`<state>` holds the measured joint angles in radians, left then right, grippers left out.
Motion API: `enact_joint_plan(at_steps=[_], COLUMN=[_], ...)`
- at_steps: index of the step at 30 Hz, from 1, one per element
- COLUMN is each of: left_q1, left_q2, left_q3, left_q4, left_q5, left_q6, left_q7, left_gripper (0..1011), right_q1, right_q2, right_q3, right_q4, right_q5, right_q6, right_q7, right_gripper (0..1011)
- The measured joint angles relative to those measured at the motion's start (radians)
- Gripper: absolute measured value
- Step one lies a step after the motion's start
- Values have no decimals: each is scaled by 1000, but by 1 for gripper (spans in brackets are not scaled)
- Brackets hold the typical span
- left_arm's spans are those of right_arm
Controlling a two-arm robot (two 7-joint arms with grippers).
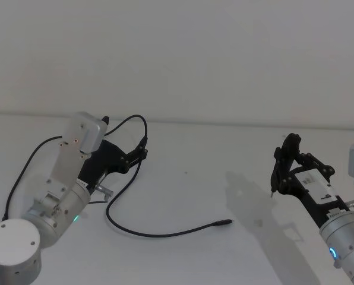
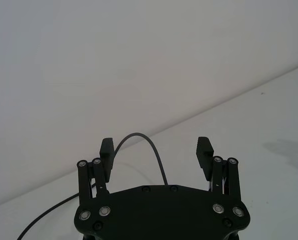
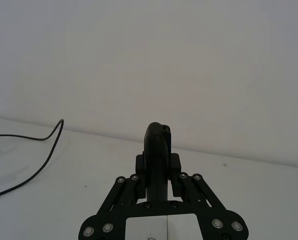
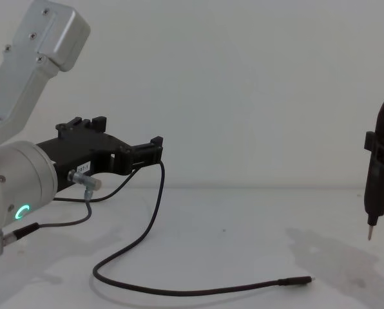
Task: Pick up the data cable with the one hand.
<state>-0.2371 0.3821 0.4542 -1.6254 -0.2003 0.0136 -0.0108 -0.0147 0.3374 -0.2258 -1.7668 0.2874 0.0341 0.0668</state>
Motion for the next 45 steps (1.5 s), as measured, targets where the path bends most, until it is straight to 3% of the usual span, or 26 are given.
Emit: enact_joint_plan(at_steps=[30, 45], left_q1=[-2, -47], left_q2=[-1, 16], left_q3=[0, 17], left_q4=[-1, -14], left_q5=[0, -36], left_q6=[1, 13], left_q7=[-4, -130], left_gripper=[1001, 1001], right_q1=[0, 0], right_q2=[0, 0], right_q3=[0, 0], right_q4=[0, 0], right_q5=[0, 0], right_q6=[0, 0], right_q7=[0, 0], right_gripper=[268, 268])
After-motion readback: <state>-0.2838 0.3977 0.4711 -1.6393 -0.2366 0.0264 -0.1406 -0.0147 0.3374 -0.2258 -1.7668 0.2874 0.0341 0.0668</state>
